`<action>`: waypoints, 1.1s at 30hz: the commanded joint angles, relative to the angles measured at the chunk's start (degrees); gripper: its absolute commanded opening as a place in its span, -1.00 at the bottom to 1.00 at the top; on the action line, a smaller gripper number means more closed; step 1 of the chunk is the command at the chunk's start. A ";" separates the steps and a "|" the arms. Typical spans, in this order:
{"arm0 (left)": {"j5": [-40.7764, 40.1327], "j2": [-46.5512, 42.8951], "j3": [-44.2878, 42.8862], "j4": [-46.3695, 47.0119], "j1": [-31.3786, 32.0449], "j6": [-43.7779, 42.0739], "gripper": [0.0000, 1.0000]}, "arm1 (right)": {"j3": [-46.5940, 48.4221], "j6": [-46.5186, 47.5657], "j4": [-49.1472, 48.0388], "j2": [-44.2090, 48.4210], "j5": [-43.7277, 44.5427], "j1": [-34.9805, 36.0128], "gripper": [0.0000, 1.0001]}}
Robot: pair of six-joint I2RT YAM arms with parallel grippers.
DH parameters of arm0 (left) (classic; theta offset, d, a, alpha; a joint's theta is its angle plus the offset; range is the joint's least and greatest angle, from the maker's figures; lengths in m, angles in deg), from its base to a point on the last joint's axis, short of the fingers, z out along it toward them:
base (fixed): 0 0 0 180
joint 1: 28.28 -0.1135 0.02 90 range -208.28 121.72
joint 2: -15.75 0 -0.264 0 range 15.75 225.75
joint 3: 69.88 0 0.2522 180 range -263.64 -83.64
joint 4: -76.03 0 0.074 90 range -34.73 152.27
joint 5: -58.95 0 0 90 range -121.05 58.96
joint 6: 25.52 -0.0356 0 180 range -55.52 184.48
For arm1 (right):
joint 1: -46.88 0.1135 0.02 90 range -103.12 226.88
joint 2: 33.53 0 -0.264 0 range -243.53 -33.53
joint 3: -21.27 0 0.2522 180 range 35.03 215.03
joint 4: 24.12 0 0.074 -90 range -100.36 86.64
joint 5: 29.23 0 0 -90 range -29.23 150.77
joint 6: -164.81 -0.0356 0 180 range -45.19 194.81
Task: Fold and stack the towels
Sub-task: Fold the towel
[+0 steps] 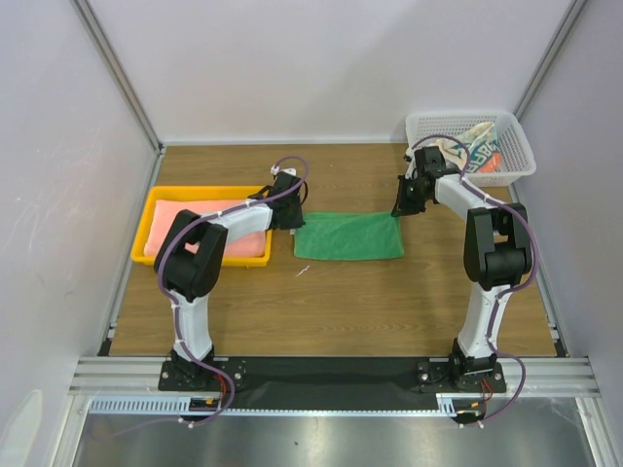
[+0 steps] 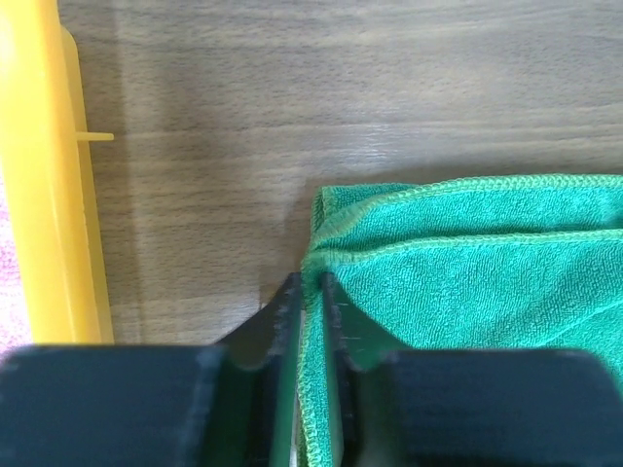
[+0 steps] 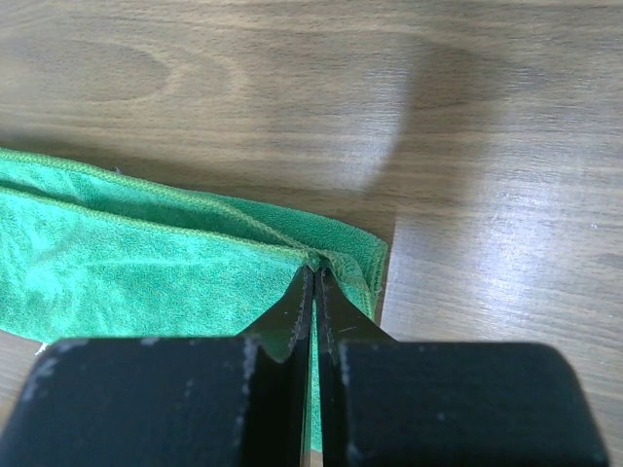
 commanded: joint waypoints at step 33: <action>-1.79 -6.16 -1.61 5.80 0.73 -2.32 -1.00 | -3.35 -1.01 -2.12 6.18 2.37 -1.44 -1.00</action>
